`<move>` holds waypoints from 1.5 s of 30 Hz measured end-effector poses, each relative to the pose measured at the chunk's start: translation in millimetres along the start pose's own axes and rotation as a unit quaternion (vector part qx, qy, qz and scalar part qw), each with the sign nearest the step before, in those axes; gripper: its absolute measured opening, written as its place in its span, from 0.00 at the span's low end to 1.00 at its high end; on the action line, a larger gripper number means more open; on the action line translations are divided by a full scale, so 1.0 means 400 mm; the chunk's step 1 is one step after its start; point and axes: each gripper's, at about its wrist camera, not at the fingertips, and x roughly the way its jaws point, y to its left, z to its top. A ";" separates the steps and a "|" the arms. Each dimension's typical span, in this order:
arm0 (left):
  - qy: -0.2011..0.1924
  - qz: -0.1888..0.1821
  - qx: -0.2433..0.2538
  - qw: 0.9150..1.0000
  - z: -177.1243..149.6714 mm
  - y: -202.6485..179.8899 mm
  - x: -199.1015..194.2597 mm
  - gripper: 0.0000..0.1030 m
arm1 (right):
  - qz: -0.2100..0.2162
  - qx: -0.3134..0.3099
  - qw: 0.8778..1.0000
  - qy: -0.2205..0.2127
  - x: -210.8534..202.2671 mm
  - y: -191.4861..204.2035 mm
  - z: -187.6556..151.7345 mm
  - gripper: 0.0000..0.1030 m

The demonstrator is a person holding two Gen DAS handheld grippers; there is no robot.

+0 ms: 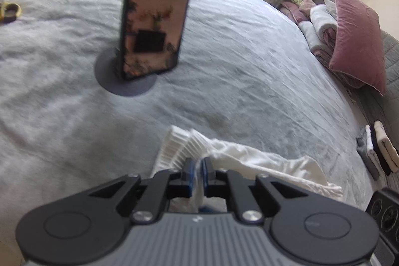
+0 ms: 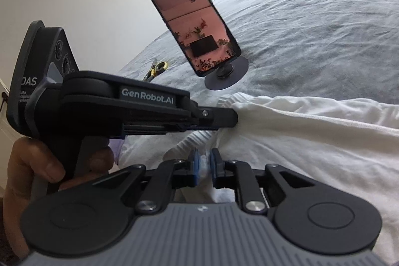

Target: Fold clothes

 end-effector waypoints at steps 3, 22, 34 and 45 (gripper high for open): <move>-0.022 -0.001 -0.014 1.000 0.011 0.017 -0.029 0.06 | 0.031 -0.005 0.999 0.016 0.001 0.024 -0.011 0.16; -0.054 0.017 0.015 0.998 -0.032 -0.028 0.040 0.06 | -0.094 -0.058 0.994 0.005 -0.270 -0.097 0.022 0.36; -0.087 -0.066 0.096 0.989 -0.086 -0.132 -0.008 0.18 | -0.168 -0.035 0.984 -0.037 -0.442 -0.269 0.014 0.41; -0.104 0.051 0.156 0.981 -0.121 -0.109 0.082 0.06 | -0.239 -0.071 0.968 -0.037 -0.455 -0.371 -0.038 0.30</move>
